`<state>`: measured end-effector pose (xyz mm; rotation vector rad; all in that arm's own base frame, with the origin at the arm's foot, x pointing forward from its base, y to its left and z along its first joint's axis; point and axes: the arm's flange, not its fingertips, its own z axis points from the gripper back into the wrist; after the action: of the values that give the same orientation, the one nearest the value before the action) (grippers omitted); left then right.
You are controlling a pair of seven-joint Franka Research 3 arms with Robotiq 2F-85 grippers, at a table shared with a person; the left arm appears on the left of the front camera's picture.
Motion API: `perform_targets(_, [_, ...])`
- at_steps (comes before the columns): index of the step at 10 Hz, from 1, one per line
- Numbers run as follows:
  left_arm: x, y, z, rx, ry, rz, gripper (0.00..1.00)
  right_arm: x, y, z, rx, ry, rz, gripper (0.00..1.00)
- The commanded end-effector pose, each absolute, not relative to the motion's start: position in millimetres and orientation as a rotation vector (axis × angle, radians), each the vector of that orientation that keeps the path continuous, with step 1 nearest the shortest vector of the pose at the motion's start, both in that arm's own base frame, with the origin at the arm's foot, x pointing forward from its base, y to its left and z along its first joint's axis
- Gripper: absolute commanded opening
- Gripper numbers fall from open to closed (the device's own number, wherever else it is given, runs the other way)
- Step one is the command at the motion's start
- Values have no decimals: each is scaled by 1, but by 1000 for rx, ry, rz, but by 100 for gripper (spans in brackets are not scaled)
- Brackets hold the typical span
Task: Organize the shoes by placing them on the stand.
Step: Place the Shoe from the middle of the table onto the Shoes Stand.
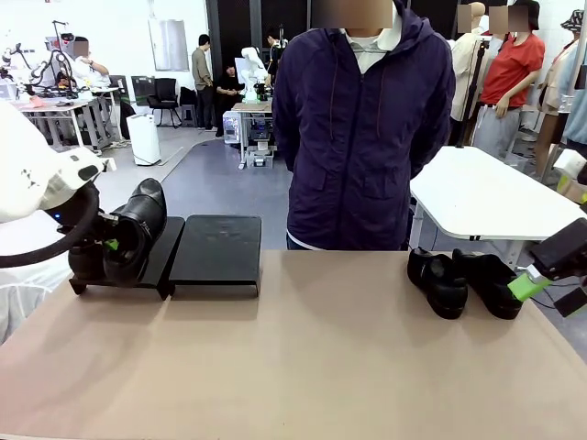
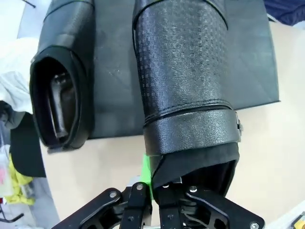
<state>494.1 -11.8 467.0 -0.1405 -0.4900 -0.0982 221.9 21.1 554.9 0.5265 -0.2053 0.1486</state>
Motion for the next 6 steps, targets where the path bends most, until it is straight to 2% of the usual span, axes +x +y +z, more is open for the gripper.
perform_targets(1, [530, -1, 469, -169, -479, -169, 0, 222, 20, 556, 546, -209, 170, 100])
perform_targets(3, [550, 2, 468, -152, -468, -141, 0, 222, 20, 556, 546, -209, 170, 100])
perform_targets(6, [573, 8, 458, -163, -531, -116, 0, 222, 20, 556, 546, -209, 170, 100])
